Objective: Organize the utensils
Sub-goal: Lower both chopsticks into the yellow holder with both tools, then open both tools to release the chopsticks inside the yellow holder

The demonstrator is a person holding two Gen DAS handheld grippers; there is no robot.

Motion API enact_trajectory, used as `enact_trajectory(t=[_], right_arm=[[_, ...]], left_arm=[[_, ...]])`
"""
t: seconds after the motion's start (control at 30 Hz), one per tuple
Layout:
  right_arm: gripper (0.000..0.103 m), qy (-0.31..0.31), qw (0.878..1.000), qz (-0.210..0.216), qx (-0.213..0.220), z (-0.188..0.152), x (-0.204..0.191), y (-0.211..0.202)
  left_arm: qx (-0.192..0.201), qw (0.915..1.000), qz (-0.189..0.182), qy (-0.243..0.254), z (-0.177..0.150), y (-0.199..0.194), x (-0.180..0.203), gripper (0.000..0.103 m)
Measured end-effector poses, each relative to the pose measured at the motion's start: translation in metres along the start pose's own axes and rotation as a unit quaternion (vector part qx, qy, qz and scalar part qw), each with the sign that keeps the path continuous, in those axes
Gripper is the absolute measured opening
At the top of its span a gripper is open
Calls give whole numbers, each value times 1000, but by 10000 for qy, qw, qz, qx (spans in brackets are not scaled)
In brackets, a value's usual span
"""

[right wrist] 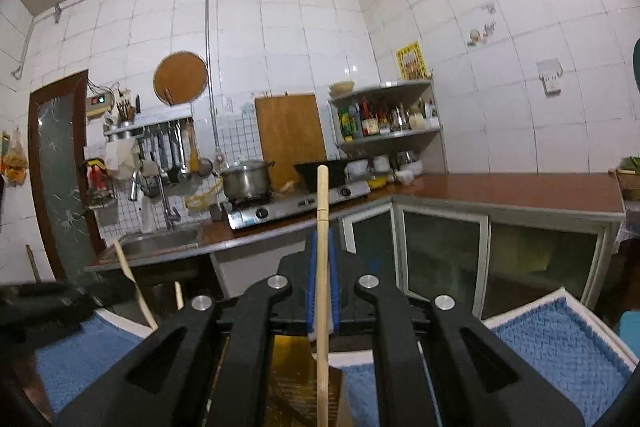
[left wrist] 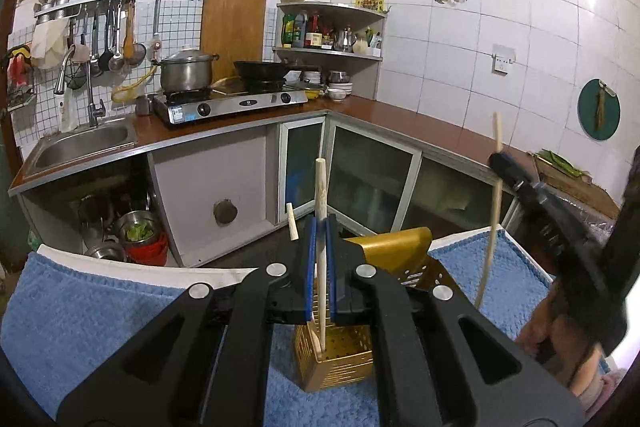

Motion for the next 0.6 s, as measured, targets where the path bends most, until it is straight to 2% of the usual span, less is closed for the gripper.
enact_trajectory(t=[0.27,0.6], right_arm=[[6,-65,9980,-4,636,46,-7,-14],[6,-405,9963,-175,739,27,-19,10]], left_arm=[[62,9999,42,112,5,-2,2,3],[19,9999,102,-27,-7,27,-10,3]])
Point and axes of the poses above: each gripper's, at about its wrist camera, not at the fingertips, and y roughly the way its jaws point, x to its right, z to its top, the point moved 9 cm from there along y, roughly the way its jaws point, and after that the axes turned 7 degrees about -y, right-handed, at the moved point
